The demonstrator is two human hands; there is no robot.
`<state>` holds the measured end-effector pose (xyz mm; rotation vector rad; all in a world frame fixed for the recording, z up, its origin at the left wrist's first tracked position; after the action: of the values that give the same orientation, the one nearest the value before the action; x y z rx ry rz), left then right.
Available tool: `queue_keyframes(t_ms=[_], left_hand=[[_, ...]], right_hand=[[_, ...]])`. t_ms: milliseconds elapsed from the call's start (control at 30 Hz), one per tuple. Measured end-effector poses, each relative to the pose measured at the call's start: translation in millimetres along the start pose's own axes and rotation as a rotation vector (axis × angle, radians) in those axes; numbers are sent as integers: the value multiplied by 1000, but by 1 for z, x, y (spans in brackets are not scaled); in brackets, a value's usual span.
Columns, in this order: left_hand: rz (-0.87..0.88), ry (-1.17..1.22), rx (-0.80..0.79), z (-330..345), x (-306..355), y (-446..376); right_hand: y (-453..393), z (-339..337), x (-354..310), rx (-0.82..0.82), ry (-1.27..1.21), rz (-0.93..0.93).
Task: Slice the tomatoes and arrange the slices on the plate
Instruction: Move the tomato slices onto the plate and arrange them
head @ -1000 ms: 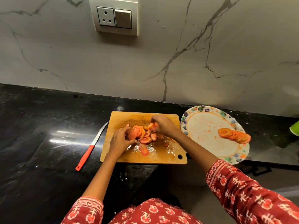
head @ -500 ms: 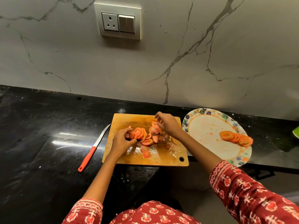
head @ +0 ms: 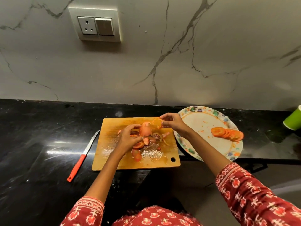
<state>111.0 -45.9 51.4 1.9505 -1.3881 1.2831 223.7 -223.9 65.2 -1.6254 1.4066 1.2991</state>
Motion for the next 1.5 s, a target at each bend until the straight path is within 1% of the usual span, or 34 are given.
queue_keyframes(t_ms=[100, 233, 367, 500, 567, 667, 933, 1100, 1233, 1400, 1500], left_hand=[[16, 6, -38, 26, 13, -3], [6, 24, -115, 70, 32, -4], [7, 30, -192, 120, 51, -6], [14, 32, -220, 169, 68, -8], [24, 24, -235, 187, 75, -9], [43, 15, -250, 213, 82, -11], [45, -27, -198, 245, 95, -16], [51, -40, -196, 261, 102, -12], [79, -23, -203, 276, 116, -11], [112, 4, -181, 289, 131, -16], [143, 2, -174, 295, 139, -17]], right_hand=[[-1, -28, 7, 21, 38, -3], [-1, -83, 23, 49, 130, -32], [-5, -150, 41, 106, 325, -72], [-11, -207, 59, 130, 559, -61], [-14, -220, 65, 97, 630, -64], [-19, -224, 70, 38, 662, -107], [-40, -216, 83, -33, 769, -212], [-44, -224, 85, -41, 763, -270], [-42, -230, 69, -20, 575, -314], [-39, -228, 72, -72, 451, -205], [-39, -231, 76, -61, 409, -137]])
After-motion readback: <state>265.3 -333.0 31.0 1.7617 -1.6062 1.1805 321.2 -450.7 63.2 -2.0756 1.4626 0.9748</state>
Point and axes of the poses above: each hand's wrist, its own y-axis away from the middle knuckle, its own z-axis out of the palm, x = y × z, the point moved 6 cm from there along -y, towards the middle knuckle, and after that the axes turned 14 degrees about x, right-handed, at the moved point
